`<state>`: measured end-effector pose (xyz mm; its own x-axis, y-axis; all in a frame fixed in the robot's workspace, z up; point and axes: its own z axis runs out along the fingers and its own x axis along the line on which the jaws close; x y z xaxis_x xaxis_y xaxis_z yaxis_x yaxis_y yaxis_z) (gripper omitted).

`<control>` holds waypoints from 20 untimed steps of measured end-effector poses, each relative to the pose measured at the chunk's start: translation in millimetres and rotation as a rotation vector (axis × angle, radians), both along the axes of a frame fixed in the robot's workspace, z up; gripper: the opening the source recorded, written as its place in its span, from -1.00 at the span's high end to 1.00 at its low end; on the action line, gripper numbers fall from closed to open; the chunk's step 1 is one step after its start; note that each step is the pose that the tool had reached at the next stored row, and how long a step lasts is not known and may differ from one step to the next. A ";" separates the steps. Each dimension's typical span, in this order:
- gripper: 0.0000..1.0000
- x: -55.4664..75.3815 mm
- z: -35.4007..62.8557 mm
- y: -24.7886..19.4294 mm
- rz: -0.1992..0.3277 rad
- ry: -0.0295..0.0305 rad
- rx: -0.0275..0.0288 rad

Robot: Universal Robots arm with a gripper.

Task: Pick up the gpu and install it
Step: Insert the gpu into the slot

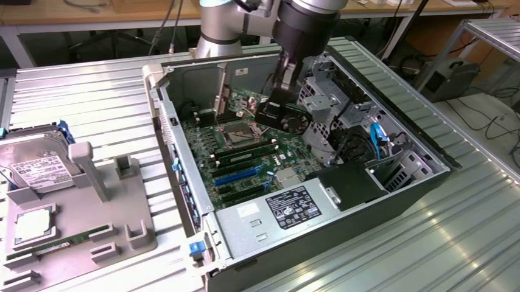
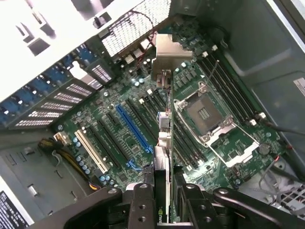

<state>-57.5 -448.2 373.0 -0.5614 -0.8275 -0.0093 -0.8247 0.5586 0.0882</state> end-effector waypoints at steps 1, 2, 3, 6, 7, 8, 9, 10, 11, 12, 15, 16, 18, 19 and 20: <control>0.47 0.0 -0.1 0.0 0.020 0.0001 0.0003; 0.47 0.0 -0.3 0.0 0.048 0.0001 0.0005; 0.47 0.0 -0.4 0.0 0.064 0.0000 0.0006; 0.47 0.0 -1.0 0.0 0.137 0.0001 0.0011; 0.47 0.0 -1.1 0.0 0.156 0.0001 0.0011; 0.47 0.0 -1.2 0.0 0.174 0.0001 0.0012; 0.47 0.0 -1.3 0.0 0.192 0.0000 0.0012; 0.47 0.0 -1.4 0.0 0.210 0.0000 0.0012; 0.47 0.0 -1.5 0.0 0.229 0.0000 0.0012; 0.47 0.0 -1.6 0.0 0.249 0.0000 0.0012; 0.47 0.0 -1.9 0.0 0.303 -0.0004 0.0012; 0.47 0.0 -2.0 0.0 0.319 -0.0005 0.0011; 0.47 0.1 -2.5 0.0 0.363 -0.0015 0.0010; 0.47 0.0 -2.9 0.0 0.382 -0.0025 0.0008; 0.47 0.0 -3.3 0.0 0.404 -0.0036 0.0006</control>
